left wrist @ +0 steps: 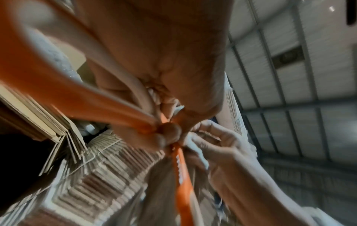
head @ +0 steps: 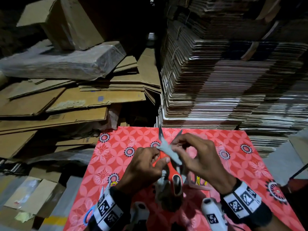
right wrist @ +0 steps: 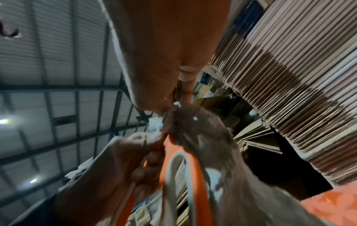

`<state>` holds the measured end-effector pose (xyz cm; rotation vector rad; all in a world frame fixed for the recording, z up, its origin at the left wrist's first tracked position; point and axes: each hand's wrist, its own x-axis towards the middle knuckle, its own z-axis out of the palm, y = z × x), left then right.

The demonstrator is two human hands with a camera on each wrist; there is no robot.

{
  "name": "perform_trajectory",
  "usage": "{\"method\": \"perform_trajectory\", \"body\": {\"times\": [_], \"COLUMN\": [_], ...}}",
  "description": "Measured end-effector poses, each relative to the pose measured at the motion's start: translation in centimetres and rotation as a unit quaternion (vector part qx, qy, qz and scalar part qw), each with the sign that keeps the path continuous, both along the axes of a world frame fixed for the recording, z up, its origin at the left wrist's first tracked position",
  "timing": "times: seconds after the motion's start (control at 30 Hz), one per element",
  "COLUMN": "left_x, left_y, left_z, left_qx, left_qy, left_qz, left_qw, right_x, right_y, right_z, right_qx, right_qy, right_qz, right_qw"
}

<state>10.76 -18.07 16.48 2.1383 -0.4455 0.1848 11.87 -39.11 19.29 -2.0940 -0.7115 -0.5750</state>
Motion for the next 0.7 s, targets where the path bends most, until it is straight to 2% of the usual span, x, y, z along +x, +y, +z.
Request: {"method": "perform_trajectory", "body": {"times": [0.07,0.13,0.23,0.33,0.5,0.7], "left_x": [-0.3,-0.3,0.0,-0.3,-0.2,-0.3], "left_y": [-0.4,-0.6,-0.3,0.0,0.1,0.8], "left_z": [0.2,0.5,0.9,1.0,0.4,-0.6], "left_qx": [0.01,0.007,0.004,0.013,0.019,-0.023], "left_qy": [-0.008,-0.015,-0.021,-0.019,-0.009,0.027], "left_qz": [-0.005,0.0,0.01,-0.003,-0.018,-0.011], "left_qw": [1.0,1.0,1.0,1.0,1.0,0.999], "right_x": [0.8,0.5,-1.0,-0.6,1.3,2.6], "right_y": [-0.6,-0.2,1.0,0.4,-0.5,-1.1], "right_z": [0.5,0.6,-0.5,-0.5,0.8,-0.4], "right_qx": [0.039,0.049,-0.006,0.003,0.089,0.165], "right_qy": [-0.024,-0.038,-0.042,-0.023,-0.017,0.055], "right_qz": [-0.06,-0.084,-0.013,0.011,-0.092,-0.134], "right_qw": [0.997,0.995,0.999,1.0,0.992,0.976]}}
